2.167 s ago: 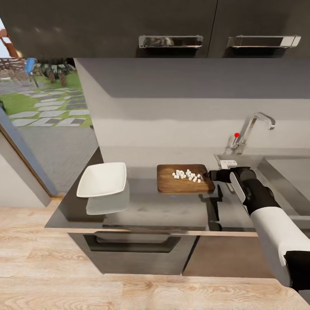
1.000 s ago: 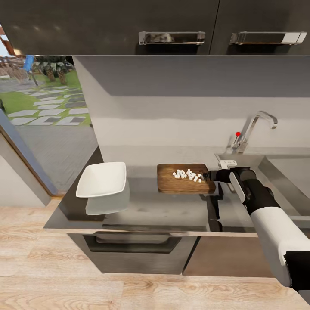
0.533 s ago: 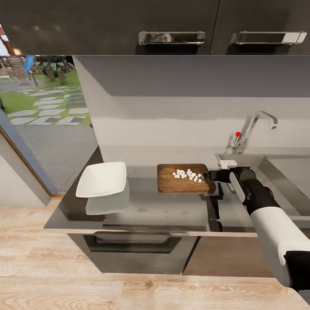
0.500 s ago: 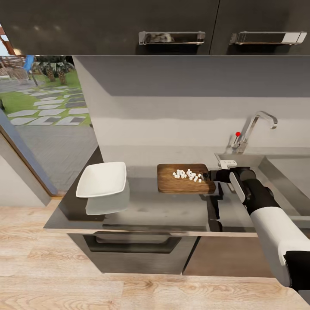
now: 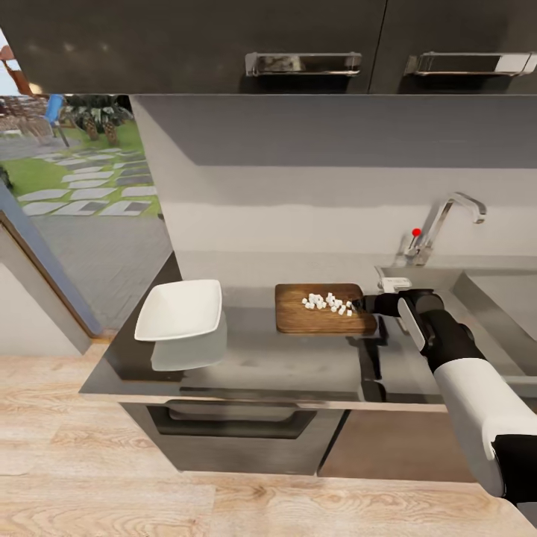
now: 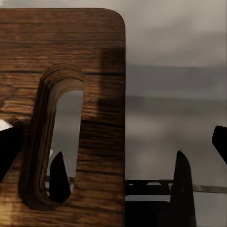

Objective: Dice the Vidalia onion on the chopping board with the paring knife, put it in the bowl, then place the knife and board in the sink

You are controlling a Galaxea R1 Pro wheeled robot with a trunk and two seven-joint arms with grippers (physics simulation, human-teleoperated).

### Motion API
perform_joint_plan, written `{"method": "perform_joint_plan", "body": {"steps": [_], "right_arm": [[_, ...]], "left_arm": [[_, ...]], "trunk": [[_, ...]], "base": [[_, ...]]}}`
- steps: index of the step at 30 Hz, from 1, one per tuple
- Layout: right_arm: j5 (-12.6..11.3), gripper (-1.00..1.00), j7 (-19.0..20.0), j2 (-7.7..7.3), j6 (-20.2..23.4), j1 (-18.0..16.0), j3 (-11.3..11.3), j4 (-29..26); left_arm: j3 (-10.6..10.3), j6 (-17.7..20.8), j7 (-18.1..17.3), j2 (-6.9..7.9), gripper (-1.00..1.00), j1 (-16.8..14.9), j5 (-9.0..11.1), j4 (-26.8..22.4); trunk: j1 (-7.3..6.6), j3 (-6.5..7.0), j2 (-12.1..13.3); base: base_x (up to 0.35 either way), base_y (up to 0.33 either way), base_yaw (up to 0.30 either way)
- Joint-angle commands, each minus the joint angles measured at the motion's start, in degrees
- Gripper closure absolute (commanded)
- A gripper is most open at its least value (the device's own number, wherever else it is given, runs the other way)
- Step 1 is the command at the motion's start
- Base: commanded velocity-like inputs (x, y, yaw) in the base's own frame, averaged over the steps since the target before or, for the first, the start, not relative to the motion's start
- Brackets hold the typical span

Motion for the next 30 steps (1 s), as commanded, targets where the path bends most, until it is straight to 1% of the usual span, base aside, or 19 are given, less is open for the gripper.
{"method": "perform_joint_plan", "body": {"steps": [1,10,25,27,30], "right_arm": [[-0.6,-1.00,-0.3,-0.08,0.3,0.0,0.2,-0.1],[-0.6,-1.00,-0.3,-0.08,0.3,0.0,0.2,-0.1],[-0.6,-1.00,-0.3,-0.10,0.3,0.0,0.2,-0.1],[-0.5,-1.00,-0.3,-0.19,0.3,0.0,0.1,-0.1],[-0.5,-1.00,-0.2,-0.76,0.3,0.0,0.0,-0.1]], "left_arm": [[-0.5,-0.4,0.0,-0.05,-1.00,-0.1,0.6,0.3],[-0.5,-0.4,0.0,-0.02,-1.00,-0.1,0.6,0.3],[-0.5,-0.4,0.0,-0.06,-1.00,-0.1,0.6,0.3],[-0.5,-0.4,0.0,-0.06,-1.00,-0.1,0.6,0.3],[-0.5,-0.4,0.0,-0.04,-1.00,-0.1,0.6,0.3]], "trunk": [[0.00,-0.09,0.0],[0.00,-0.43,0.0],[0.00,-0.47,0.0],[0.00,-0.47,0.0],[0.00,-0.47,0.0]], "base": [[0.000,0.000,0.097],[0.000,0.000,0.093],[0.000,0.000,0.005],[0.000,0.000,0.000],[0.000,-0.032,0.000]]}}
